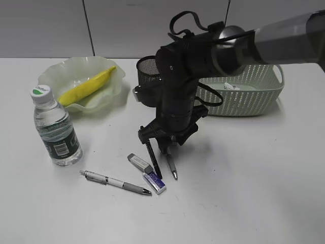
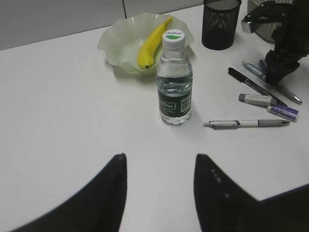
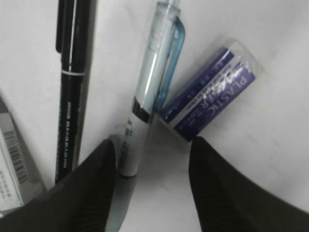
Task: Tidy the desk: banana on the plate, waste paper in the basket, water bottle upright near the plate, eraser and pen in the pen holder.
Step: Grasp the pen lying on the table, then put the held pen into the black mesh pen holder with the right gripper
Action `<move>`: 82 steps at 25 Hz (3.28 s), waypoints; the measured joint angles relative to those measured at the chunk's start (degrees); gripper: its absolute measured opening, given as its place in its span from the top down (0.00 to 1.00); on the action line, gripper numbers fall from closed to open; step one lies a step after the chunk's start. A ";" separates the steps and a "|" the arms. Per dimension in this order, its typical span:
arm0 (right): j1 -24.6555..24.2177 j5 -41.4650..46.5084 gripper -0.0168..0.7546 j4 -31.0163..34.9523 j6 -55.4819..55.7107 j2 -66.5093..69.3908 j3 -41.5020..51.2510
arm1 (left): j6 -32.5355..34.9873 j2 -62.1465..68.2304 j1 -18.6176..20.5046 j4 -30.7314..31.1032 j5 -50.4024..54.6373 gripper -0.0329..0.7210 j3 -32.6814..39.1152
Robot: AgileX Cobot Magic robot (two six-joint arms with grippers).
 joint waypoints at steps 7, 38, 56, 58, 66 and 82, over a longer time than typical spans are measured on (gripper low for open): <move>0.00 -0.36 0.48 2.67 0.11 0.00 -1.37 | 0.00 0.00 0.00 0.00 0.00 0.50 0.00; 0.00 1.81 0.69 4.91 -0.19 2.41 -1.95 | 0.00 0.00 0.00 0.00 0.00 0.54 0.00; 0.00 -1.51 0.83 2.32 -1.92 -3.97 -1.50 | 0.00 0.00 0.00 0.00 0.00 0.55 0.00; 0.00 -4.85 0.83 2.25 -1.73 -7.77 -1.50 | 0.00 0.00 0.00 0.00 0.00 0.55 0.00; -0.71 -30.86 0.83 -6.52 0.59 -13.38 -1.55 | 0.00 0.00 0.00 0.00 0.00 0.55 0.00; -9.34 -58.97 0.83 -9.75 2.30 -0.58 -1.45 | 0.00 0.00 0.00 0.00 0.00 0.55 0.00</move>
